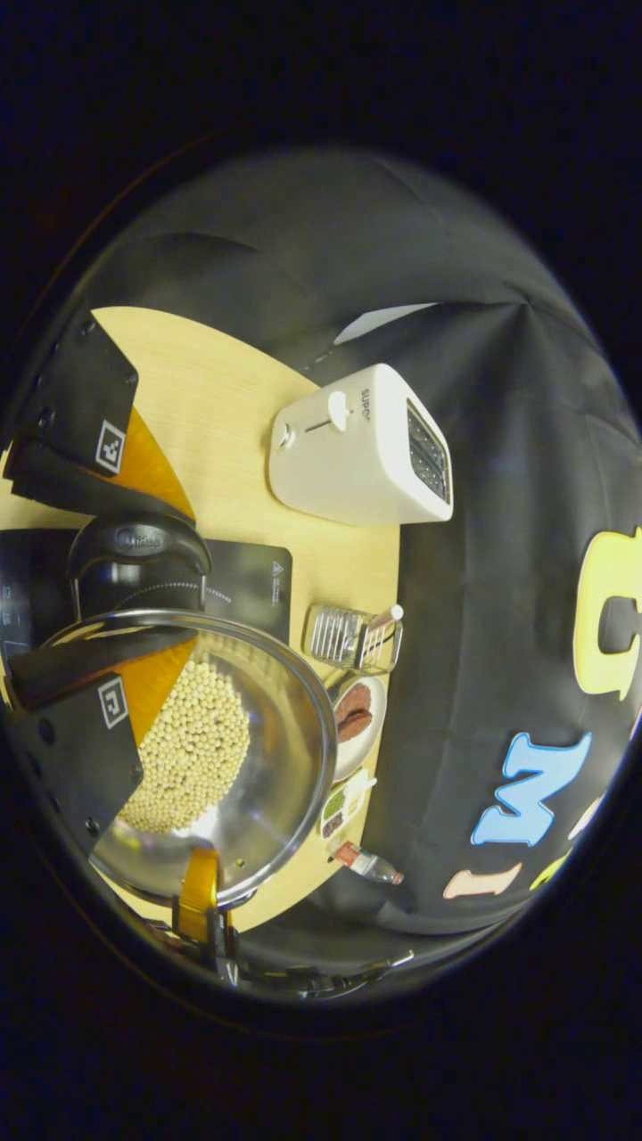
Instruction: First push the handle of the pot to place it horizontally, then grasp the pot with both hands and set it on the induction cooktop.
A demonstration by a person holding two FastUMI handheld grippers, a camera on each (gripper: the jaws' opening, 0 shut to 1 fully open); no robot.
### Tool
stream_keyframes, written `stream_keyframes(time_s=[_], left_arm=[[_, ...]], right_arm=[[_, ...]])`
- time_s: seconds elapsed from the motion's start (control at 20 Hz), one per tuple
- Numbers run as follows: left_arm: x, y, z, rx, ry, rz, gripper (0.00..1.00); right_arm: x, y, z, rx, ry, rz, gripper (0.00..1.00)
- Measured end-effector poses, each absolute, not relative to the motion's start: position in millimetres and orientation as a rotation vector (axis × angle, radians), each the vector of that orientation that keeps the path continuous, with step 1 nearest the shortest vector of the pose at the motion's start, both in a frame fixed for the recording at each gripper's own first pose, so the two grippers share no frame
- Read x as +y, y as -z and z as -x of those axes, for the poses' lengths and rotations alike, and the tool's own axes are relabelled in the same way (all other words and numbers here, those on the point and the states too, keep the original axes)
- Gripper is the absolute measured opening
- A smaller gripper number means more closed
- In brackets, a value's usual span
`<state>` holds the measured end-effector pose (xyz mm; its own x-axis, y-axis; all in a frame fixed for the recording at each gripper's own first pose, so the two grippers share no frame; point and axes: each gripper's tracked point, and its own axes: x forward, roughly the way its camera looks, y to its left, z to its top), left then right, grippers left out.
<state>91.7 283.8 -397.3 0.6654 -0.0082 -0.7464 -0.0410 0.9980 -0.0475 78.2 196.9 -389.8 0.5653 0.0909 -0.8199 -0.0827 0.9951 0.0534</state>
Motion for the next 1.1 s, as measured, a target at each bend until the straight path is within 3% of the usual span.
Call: stream_keyframes(time_s=[0.5,0.9,0.95,1.0,1.1], left_arm=[[309,415,-106,0.859,-0.023,0.084,0.65],[313,413,-105,0.830,-0.020,0.062,0.68],[312,411,-103,0.824,-0.021,0.077,0.72],[313,408,-105,0.807,-0.023,0.092,0.70],[319,400,-106,0.775,-0.035,0.123,0.81]], right_arm=[[219,396,-98,0.962,-0.113,0.013,0.67],[222,397,-104,0.943,-0.140,0.008,0.67],[222,397,-104,0.938,-0.141,0.003,0.67],[222,397,-105,0.934,-0.141,0.002,0.67],[221,397,-104,0.927,-0.138,0.016,0.68]])
